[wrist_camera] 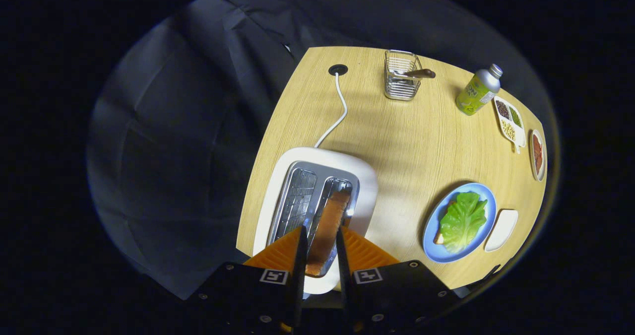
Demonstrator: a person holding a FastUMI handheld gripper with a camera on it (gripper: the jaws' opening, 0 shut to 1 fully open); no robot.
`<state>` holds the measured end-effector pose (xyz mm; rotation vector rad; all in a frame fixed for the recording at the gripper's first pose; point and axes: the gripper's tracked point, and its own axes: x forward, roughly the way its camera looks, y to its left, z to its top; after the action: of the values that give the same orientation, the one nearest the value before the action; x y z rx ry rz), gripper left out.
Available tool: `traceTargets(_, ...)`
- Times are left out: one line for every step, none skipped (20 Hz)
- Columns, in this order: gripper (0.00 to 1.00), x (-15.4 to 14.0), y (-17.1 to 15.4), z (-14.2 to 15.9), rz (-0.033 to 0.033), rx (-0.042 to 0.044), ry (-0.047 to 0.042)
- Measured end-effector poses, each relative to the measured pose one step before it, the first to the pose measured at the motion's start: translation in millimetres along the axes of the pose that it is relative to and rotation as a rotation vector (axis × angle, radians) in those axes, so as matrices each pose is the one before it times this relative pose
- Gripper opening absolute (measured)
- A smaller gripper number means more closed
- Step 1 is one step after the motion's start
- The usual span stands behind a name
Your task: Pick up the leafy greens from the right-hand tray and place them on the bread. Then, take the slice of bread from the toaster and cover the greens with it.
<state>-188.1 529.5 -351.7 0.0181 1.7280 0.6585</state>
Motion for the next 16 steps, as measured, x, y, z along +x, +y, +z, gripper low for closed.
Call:
traceTargets(0.31,0.2,1.38,-1.19,0.01683,0.00855,0.00537)
traceTargets(0.29,1.31,-1.86,-0.18,0.00818,0.01321,-0.00041)
traceTargets(0.28,-1.42,-0.45,1.27,0.00767,0.00956,-0.00326)
traceTargets(0.24,-1.04,-1.21,-0.25,0.00792,0.00462,-0.0028)
traceTargets(0.22,-0.92,-1.91,0.59,0.00701,0.00014,-0.01066)
traceTargets(0.18,-1.89,0.22,1.24,0.01371,0.00087,-0.01503)
traceTargets(0.16,-3.02,1.21,1.42,0.01545,-0.00081,-0.01561)
traceTargets(0.13,-4.85,0.64,0.28,0.01335,0.00063,-0.01189)
traceTargets(0.13,-5.66,0.93,1.29,0.01643,-0.00115,-0.01269)
traceTargets(0.12,-6.52,0.54,2.04,0.01633,0.00174,-0.0174)
traceTargets(0.12,-6.63,0.29,2.45,0.01771,0.00534,-0.01858)
traceTargets(0.12,-7.84,-0.8,1.97,0.01567,0.00892,-0.01694)
traceTargets(0.12,-7.98,-0.51,1.96,0.01314,0.00396,-0.01583)
traceTargets(0.12,-8.34,-0.72,2.08,0.01724,0.0074,-0.01375)
traceTargets(0.12,-6.7,0.28,1.5,0.02188,0.00513,-0.01467)
traceTargets(0.12,-7.16,-0.45,1.3,0.01958,0.00051,-0.00577)
